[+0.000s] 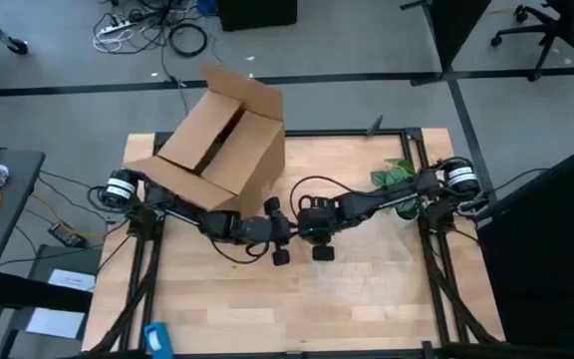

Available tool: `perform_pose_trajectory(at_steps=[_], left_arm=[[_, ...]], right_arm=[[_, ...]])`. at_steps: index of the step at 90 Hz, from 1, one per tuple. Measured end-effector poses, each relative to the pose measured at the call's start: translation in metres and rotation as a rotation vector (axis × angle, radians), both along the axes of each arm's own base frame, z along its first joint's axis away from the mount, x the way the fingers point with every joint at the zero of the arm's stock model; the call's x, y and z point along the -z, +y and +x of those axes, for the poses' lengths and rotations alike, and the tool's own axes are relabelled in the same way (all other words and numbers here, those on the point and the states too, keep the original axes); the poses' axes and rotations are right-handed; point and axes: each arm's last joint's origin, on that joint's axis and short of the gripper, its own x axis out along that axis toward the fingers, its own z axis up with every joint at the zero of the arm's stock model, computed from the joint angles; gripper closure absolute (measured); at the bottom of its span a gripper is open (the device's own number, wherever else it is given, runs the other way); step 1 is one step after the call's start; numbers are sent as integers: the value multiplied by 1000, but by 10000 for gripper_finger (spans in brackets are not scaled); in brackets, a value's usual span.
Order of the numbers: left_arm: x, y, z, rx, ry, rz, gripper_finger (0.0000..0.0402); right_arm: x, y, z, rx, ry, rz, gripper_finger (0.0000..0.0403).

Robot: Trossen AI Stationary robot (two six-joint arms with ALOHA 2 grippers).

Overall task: Wrap mug
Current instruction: Wrap the yellow mug with the bubble wrap

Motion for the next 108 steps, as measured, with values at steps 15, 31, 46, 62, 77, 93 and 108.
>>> perform_pose_trajectory(at_steps=[15,31,46,62,77,93,108], left_arm=[[1,0,0,0,7,2,353],[1,0,-1,1,11,4,353],[1,0,-1,1,15,5,353],[2,0,-1,1,18,5,353],[2,0,-1,2,17,9,353],[-8,-1,-6,18,24,31,353],[-25,-1,-12,58,-6,62,353]], right_arm=[[-12,0,-1,-8,14,-8,291],[-48,0,-9,-7,44,-26,255],[-73,-1,-14,24,78,-45,233],[-79,-1,-14,48,74,-29,214],[-68,0,-10,44,58,-7,203],[-24,0,-5,55,131,31,204],[-2,-3,-1,56,185,24,212]])
